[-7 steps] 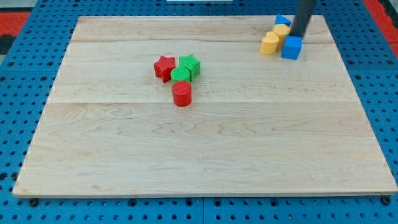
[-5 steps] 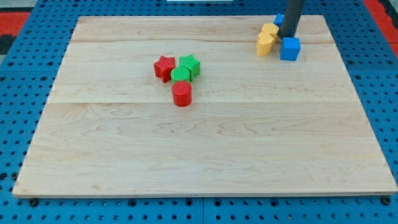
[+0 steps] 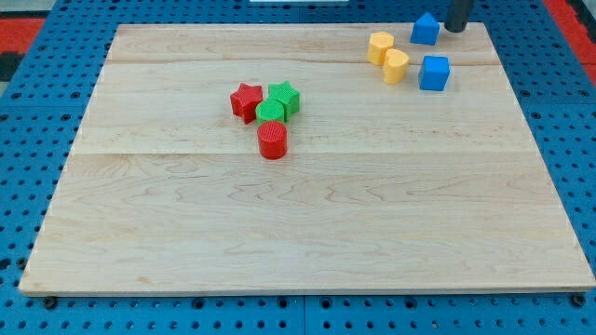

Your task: Push the blue blocks into the yellow blocks

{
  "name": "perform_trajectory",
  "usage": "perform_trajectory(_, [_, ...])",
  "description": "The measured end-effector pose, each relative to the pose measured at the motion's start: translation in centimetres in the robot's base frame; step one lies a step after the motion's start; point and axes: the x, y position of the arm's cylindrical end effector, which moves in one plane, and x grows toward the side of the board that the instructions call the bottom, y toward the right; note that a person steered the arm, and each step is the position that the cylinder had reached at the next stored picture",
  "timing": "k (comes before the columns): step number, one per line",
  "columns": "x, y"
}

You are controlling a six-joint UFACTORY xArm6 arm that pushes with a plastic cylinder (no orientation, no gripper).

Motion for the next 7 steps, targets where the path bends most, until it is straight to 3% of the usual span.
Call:
perform_trajectory(2, [1.9, -9.3])
perform_trajectory(3, [1.5, -6.3])
perform_trajectory(4, [1.9, -12.1])
perform_trajectory(5, [0.1, -13.0])
perform_trajectory(6, [1.6, -16.5])
perform_trajectory(7, [2.6, -14.9])
